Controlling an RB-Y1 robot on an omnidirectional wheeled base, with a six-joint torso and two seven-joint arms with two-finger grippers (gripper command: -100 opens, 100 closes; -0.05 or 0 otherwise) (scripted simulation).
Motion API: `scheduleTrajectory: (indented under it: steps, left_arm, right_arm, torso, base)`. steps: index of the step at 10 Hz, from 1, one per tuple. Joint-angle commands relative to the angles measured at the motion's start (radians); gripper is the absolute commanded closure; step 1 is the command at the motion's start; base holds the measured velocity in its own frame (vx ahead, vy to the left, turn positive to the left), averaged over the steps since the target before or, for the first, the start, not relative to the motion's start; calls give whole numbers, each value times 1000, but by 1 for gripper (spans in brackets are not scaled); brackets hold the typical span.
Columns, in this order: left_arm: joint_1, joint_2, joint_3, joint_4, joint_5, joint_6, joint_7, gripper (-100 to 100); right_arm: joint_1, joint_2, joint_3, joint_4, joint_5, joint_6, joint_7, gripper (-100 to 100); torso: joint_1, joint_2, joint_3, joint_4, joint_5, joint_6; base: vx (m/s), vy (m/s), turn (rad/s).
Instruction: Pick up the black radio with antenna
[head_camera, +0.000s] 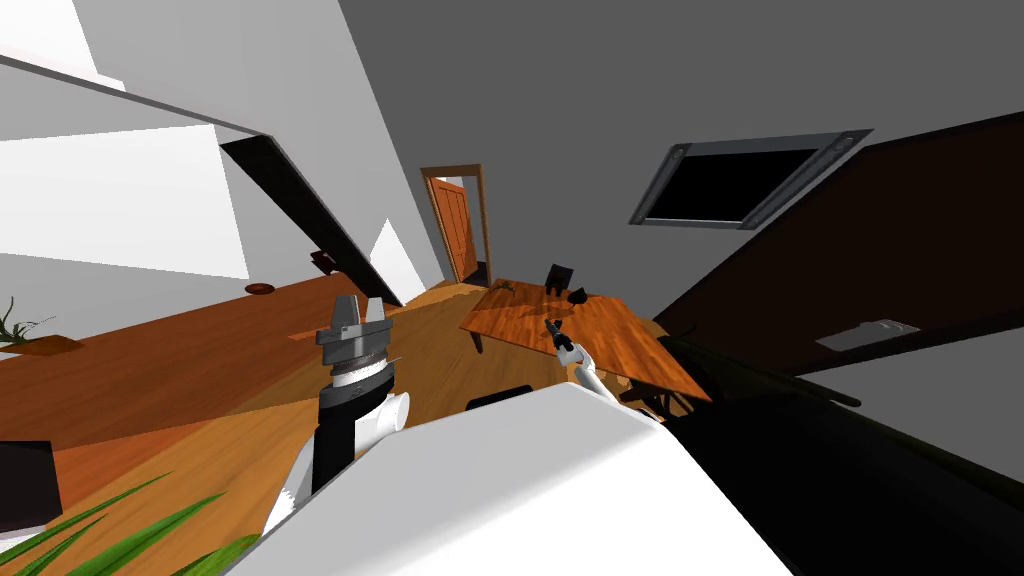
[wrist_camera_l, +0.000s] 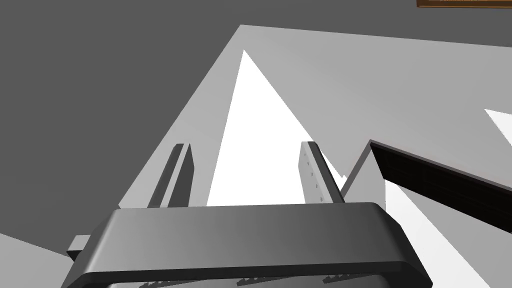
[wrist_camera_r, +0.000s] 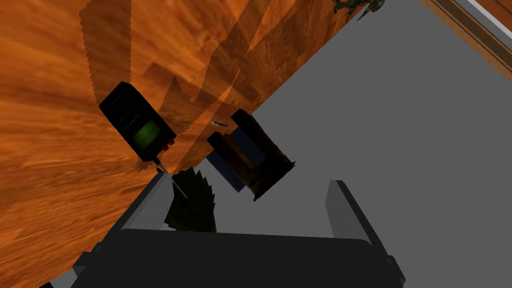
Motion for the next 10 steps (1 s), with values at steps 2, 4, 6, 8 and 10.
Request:
scheduleTrajectory:
  steps: [2, 4, 6, 8, 10]
  left_arm:
    - [0, 0, 0, 0, 0, 0, 0, 0]
    - [0, 0, 0, 0, 0, 0, 0, 0]
    - [0, 0, 0, 0, 0, 0, 0, 0]
    - [0, 0, 0, 0, 0, 0, 0, 0]
    - [0, 0, 0, 0, 0, 0, 0, 0]
  right_arm:
    - [-16, -16, -7, 73, 2, 42, 28, -100]
    - [-42, -29, -16, 138, 6, 70, 52, -100]
    - [-68, -43, -25, 171, 10, 96, 76, -100]
    - [-93, -58, -33, 247, 14, 122, 100, -100]
    - [-93, -58, -33, 278, 14, 122, 100, -100]
  torso:
    - [0, 0, 0, 0, 0, -1]
    - [0, 0, 0, 0, 0, -1]
    - [0, -1, 0, 0, 0, 0]
    - [-1, 0, 0, 0, 0, 0]
    - [-2, 0, 0, 0, 0, 0]
  base:
    - [-21, -19, 197]
    - [-14, -21, 172]
    - [-6, -12, 89]
    - [-14, -32, 195]
    - [-7, -25, 48]
